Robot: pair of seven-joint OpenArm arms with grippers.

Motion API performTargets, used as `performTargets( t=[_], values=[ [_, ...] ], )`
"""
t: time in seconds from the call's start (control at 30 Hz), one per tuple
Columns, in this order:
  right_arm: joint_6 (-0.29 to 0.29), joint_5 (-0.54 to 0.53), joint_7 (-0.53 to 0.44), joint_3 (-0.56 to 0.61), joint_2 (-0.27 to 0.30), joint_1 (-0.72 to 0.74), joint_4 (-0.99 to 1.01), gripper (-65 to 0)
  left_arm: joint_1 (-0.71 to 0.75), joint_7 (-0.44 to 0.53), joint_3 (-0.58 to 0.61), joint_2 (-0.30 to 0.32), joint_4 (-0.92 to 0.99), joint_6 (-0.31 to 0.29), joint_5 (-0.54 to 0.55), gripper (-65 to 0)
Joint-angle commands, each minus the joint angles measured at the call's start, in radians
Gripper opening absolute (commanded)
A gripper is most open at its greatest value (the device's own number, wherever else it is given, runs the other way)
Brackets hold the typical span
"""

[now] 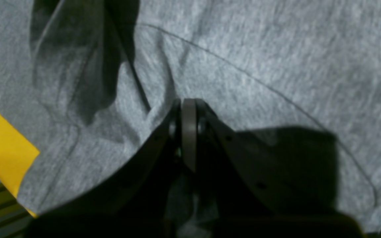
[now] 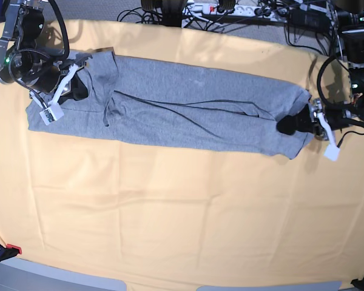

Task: Layout the t-shirt on the table in an organized manner, then fold the t-shirt properly
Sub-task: 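Grasp the strip end with the left gripper, holding the other end with the right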

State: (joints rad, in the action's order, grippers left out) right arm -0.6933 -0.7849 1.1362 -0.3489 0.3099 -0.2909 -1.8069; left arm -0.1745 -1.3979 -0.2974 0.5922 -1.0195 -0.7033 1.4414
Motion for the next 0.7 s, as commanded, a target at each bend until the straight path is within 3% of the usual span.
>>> performTargets(
  t=[0.0,0.23,0.67],
  values=[
    [-0.005,-0.003,0.0,-0.004,0.012,0.005,-0.009,-65.0,-0.014,0.002,-0.022,0.04,-0.01,0.005,0.007,-31.7],
    [-0.005,-0.007,0.0,-0.004,0.012,0.005,-0.009,-65.0,-0.006,0.002,-0.031,0.071,-0.01,0.005,0.019,-31.7],
    [-0.005,-0.03,0.001,-0.004,0.011,0.005,-0.009,-65.0,0.013,0.002,-0.022,-0.011,-0.01,0.005,0.042,-30.4]
  ],
)
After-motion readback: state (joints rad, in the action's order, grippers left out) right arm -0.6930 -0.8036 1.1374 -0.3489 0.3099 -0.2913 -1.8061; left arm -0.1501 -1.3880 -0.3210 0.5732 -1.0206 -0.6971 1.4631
